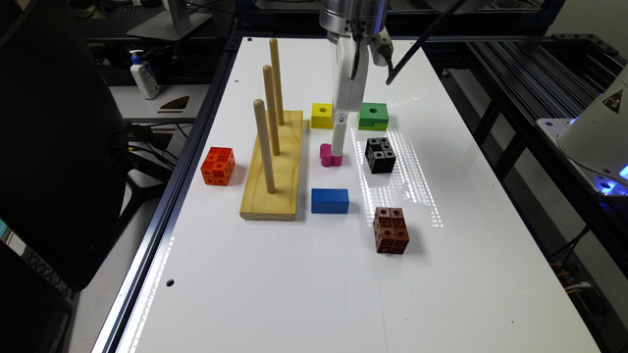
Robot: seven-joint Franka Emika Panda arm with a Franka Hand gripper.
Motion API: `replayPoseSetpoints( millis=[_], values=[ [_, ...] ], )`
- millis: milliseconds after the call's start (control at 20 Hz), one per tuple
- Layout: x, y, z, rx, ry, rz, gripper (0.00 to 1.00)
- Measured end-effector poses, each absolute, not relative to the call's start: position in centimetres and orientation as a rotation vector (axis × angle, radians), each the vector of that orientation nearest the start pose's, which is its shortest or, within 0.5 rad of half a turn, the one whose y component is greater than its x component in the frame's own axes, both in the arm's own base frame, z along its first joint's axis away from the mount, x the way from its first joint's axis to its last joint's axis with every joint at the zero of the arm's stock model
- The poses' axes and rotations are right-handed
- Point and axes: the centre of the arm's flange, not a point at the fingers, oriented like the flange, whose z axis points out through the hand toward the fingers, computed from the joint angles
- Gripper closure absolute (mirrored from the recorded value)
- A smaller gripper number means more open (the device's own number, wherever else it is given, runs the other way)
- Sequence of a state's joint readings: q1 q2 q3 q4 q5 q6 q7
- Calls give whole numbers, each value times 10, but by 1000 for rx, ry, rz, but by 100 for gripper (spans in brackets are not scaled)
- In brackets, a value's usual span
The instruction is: Pick up pink flower.
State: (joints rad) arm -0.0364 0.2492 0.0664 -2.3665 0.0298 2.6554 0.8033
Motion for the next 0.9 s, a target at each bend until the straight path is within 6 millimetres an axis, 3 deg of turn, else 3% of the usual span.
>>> replayPoseSetpoints(
  millis=[150,500,900],
  values=[
    [515,15,223,-2852,1209,-33,0],
    [519,15,194,-2853,1212,-15,0],
    [523,15,191,-2852,1212,-17,0]
  ],
)
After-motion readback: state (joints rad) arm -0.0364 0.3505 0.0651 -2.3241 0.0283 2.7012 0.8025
